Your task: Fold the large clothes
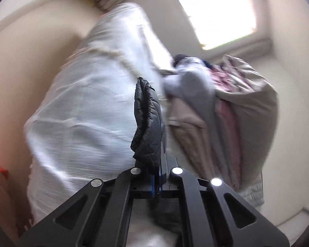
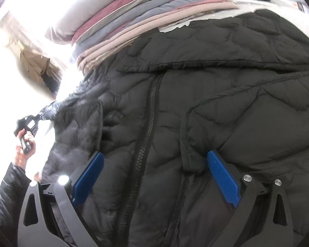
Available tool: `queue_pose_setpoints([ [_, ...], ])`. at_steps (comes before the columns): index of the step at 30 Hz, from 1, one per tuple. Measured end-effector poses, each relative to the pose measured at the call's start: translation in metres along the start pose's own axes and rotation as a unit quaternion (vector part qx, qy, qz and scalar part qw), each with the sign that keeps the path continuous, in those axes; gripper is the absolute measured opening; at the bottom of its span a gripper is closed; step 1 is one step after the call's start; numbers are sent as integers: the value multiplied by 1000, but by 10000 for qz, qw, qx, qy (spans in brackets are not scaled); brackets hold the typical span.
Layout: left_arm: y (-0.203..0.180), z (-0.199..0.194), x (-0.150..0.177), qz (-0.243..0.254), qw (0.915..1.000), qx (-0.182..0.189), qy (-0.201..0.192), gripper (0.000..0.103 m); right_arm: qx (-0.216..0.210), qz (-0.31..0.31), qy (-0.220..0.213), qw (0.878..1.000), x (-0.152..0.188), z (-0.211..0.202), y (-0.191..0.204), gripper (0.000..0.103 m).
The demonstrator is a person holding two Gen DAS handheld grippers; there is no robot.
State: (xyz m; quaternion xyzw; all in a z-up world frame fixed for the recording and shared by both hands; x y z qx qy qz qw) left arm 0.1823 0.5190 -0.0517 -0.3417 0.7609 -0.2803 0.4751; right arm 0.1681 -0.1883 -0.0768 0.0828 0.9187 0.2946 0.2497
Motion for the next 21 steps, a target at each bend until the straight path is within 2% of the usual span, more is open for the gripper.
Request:
queue_pose_setpoints([
  [2, -39, -3, -3, 274, 9994, 229, -31, 1, -352, 384, -45, 9986, -5, -12, -5, 97],
  [5, -105, -4, 1, 711, 9951, 681, 51, 1, -603, 689, -174, 9956, -9, -32, -9, 97],
  [8, -186, -1, 19, 1246, 9859, 1098, 204, 1, -996, 952, -200, 9903, -11, -52, -14, 97],
  [10, -238, 2, 44, 1551, 9774, 1388, 366, 1, -1295, 1163, -223, 9845, -11, -67, -20, 97],
  [13, -310, 19, 97, 2015, 9612, 1736, 732, 1, -1609, 1429, -398, 9757, -11, -95, -34, 97],
  [16, -373, 46, 169, 2518, 9400, 1962, 1208, 1, -1979, 1801, -662, 9613, -11, -125, -58, 97],
  [18, -406, 72, 229, 2822, 9241, 2025, 1592, 1, -2114, 2052, -788, 9524, -10, -137, -77, 97],
  [21, -426, 108, 304, 3118, 9062, 1923, 2110, 2, -2223, 2454, -893, 9393, -9, -147, -106, 97],
])
Point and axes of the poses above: each gripper's, at about its wrist camera, not at the fingertips, and z roughly the way its jaws point, y to its left, x to its underside, the point moved 1 cm from there along z, roughly the way its jaws point, and after that the axes turned 9 degrees about z, right-handed, at the moved point
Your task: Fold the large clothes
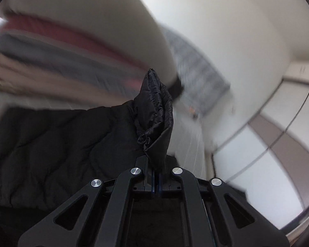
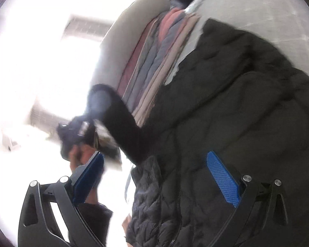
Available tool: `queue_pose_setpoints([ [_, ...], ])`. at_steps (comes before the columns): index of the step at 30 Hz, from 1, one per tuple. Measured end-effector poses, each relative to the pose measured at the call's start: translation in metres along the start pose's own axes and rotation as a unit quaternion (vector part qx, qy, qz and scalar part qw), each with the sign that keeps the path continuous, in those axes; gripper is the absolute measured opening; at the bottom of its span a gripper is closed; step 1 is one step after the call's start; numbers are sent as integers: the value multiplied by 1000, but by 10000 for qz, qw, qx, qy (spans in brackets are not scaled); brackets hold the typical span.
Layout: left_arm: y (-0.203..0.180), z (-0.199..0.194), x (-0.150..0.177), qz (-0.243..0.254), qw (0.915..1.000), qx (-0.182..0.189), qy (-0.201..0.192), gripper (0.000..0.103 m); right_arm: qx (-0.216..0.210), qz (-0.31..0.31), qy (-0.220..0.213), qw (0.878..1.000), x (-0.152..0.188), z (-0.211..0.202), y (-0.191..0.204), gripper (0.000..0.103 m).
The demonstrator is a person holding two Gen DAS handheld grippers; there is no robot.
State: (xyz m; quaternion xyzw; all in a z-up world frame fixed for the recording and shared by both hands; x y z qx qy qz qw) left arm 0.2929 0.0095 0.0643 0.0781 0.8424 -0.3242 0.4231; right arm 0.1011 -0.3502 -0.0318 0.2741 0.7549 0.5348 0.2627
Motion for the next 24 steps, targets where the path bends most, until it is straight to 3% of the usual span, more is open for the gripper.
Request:
queue_pose_setpoints([
  [4, -16, 103, 65, 118, 9921, -239, 1223, 2, -214, 196, -40, 9996, -6, -7, -4, 97],
  [9, -1, 164, 108, 190, 9705, -718, 2295, 7, -512, 152, 149, 9985, -2, -9, 4, 97],
  [10, -1, 163, 109, 313, 9690, -780, 2323, 7, -554, 159, 176, 9982, -3, -9, 4, 97],
  [13, -22, 162, 105, 1024, 9537, -1217, 2551, 14, -684, 260, 244, 9970, -2, -9, 4, 97],
  [18, -50, 132, 88, 1875, 9495, -1513, 2010, 56, -736, 381, 252, 9962, -1, -7, 1, 97],
  [21, -55, 134, 82, 1776, 9550, -1367, 1940, 60, -702, 365, 242, 9966, -1, -6, 1, 97],
  [24, -42, 155, 85, 1506, 9563, -1224, 2188, 64, -639, 364, 230, 9970, 0, -7, 1, 97],
])
Point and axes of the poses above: each gripper's, at about its wrist camera, not at the fingertips, and z roughly the way its jaws point, y to its left, x to its underside, the point moved 1 cm from there along z, roughly the way its jaws point, and after that the axes turned 9 degrees about z, right-handed, at the moved point
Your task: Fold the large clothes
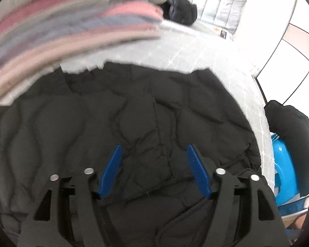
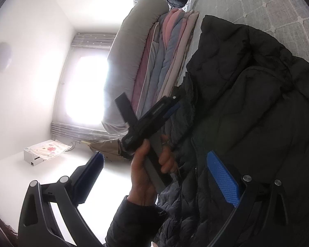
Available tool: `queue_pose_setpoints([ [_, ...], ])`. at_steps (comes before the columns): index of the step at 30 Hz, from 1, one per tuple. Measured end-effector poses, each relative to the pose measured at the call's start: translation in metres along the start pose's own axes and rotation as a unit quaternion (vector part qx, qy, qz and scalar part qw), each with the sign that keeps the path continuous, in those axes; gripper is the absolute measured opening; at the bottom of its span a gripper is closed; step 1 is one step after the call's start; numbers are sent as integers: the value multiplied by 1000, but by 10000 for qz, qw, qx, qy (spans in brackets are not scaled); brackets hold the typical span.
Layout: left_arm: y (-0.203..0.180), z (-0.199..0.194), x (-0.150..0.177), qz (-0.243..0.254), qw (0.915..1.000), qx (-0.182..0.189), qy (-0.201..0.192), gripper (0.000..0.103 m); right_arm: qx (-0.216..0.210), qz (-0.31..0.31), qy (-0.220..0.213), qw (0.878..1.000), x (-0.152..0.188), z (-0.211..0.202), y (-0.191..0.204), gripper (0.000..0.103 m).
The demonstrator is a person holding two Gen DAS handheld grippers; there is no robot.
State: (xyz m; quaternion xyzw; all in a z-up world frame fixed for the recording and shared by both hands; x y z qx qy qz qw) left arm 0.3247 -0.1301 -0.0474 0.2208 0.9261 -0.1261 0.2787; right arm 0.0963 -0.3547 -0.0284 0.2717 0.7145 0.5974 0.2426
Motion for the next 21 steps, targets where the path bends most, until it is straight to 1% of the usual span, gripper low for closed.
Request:
queue_pose_setpoints([
  [1, 5, 9, 7, -75, 9996, 121, 223, 64, 23, -8, -7, 10000, -2, 2, -2, 97],
  [2, 5, 16, 12, -109, 9994, 88, 331, 64, 57, -24, -11, 10000, -2, 2, -2, 97],
  [3, 5, 24, 14, -53, 9993, -79, 366, 64, 96, -43, -16, 9999, -3, 3, -2, 97],
  [4, 5, 30, 20, 27, 9992, -222, 345, 64, 161, -67, -16, 9998, -3, 5, -3, 97],
  [5, 3, 28, 23, 109, 9989, -344, 286, 64, 209, -71, -14, 9998, -3, 7, -4, 97],
  [6, 0, 22, 24, 180, 9986, -454, 198, 64, 260, -60, -8, 9996, -4, 8, -6, 97],
  [8, -12, 0, 29, 450, 9955, -834, -71, 64, 340, -52, -19, 9994, -4, 8, -9, 97],
  [9, -18, -13, 32, 633, 9926, -1015, -201, 64, 373, -65, -31, 9993, -3, 8, -9, 97],
  [11, -35, -44, 44, 1076, 9827, -1457, -388, 64, 427, -119, -50, 9990, -2, 8, -8, 97],
  [15, -57, -96, 73, 1644, 9648, -1984, -520, 65, 566, -313, -8, 9979, 3, 12, -3, 97],
  [18, -65, -138, 103, 1846, 9538, -2305, -556, 67, 639, -500, 65, 9967, 7, 17, 3, 97],
  [21, -68, -173, 126, 1871, 9461, -2579, -579, 68, 762, -740, 177, 9942, 15, 24, 9, 97],
])
Point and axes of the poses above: each gripper's, at about its wrist camera, not at the fingertips, and z roughly the way its jaws point, y to its left, x to its underside, the point moved 1 cm from there along z, roughly the way its jaws point, and after that the axes turned 9 degrees about z, right-handed, at the moved point
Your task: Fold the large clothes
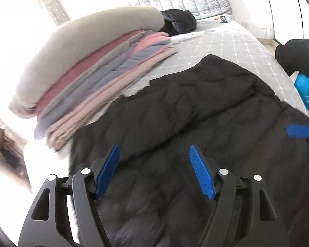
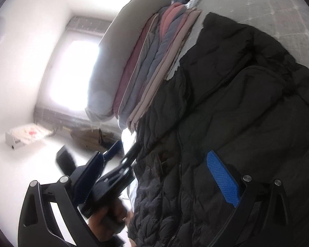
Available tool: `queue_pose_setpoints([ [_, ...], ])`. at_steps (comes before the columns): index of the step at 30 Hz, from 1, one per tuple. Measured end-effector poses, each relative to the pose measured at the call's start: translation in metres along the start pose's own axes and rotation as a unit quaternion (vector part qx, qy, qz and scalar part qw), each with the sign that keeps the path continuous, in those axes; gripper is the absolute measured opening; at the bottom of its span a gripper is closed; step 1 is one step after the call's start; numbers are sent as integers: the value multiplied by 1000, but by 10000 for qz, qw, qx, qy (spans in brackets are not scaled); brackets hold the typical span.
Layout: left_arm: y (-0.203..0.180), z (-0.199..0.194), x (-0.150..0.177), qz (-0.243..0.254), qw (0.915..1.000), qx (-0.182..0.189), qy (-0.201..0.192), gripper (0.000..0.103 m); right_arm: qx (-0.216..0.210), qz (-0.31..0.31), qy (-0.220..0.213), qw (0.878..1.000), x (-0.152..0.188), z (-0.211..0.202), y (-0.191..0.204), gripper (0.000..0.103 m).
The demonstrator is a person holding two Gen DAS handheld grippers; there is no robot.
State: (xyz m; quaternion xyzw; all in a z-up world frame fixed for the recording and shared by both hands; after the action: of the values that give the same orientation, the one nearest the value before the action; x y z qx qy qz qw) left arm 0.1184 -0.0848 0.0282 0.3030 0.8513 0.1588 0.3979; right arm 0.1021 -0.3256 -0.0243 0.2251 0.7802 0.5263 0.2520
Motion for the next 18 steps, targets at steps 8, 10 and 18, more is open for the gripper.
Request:
queue_pose_setpoints([
  [8, 11, -70, 53, -359, 9993, -86, 18, 69, 688, -1340, -243, 9883, 39, 3, 38, 97],
  [10, 14, -84, 63, -534, 9986, -31, -19, 69, 776, -1591, -357, 9836, 52, -1, 43, 97],
  [18, 24, -117, 97, -1137, 9933, 5, -183, 71, 998, -1959, -324, 9750, 86, -12, 43, 97],
])
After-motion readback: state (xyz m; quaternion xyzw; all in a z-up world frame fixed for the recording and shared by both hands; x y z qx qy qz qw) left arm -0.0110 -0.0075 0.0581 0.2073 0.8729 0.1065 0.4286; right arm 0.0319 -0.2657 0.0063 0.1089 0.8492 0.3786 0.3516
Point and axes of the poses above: each gripper's, at about its wrist camera, not at the fingertips, and z roughly the way its jaws point, y to its left, x to its underside, the point moved 1 cm from there along z, roughly the way its jaws point, and after that the axes turned 9 degrees about z, right-handed, at the moved point
